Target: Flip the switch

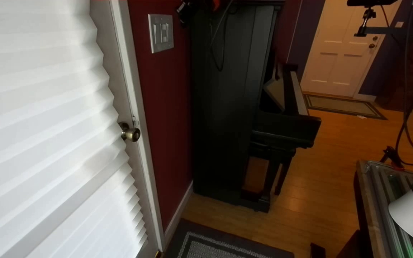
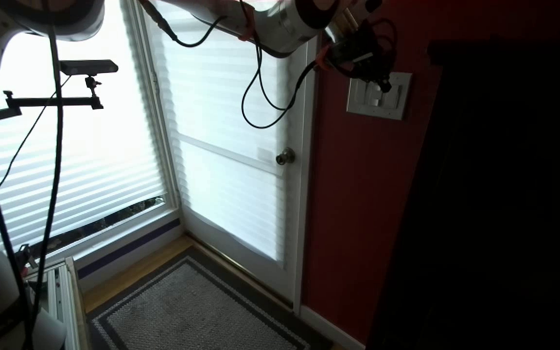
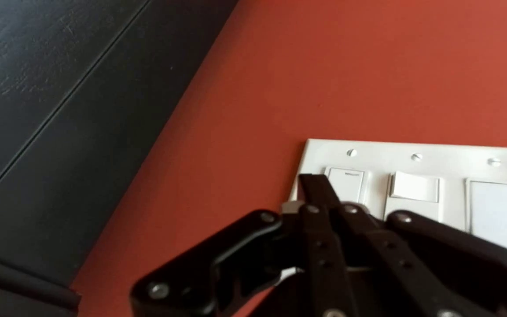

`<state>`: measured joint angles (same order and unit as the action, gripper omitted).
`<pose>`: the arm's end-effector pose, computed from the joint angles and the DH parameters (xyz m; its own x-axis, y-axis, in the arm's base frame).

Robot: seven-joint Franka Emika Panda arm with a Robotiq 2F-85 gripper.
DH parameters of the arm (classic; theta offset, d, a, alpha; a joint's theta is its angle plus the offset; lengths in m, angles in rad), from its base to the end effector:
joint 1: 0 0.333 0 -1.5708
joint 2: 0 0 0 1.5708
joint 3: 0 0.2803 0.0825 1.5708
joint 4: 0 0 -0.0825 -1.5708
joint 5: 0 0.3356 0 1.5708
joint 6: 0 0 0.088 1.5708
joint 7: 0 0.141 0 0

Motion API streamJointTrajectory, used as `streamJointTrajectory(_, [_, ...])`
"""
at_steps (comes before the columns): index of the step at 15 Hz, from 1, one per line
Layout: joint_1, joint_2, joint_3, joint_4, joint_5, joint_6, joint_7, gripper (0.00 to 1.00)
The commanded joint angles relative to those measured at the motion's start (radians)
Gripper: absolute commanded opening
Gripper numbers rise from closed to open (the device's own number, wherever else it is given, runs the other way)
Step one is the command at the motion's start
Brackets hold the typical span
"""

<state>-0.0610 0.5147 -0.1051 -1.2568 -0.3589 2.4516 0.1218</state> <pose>0.7040 -0.1073 0.4993 0.7885 0.0679 0.6112 -0.1680 -0.9323 0.3204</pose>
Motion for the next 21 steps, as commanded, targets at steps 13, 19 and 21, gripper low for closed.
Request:
streamJointTrajectory(13, [-0.009, 0.202, 0.012, 0.269, 0.056, 0.015, 0.027, 0.00])
streamJointTrajectory(19, [-0.013, 0.213, 0.023, 0.286, 0.063, 0.017, 0.036, 0.00])
streamJointTrajectory(21, [-0.021, 0.180, 0.050, 0.262, 0.078, -0.056, -0.026, 0.00])
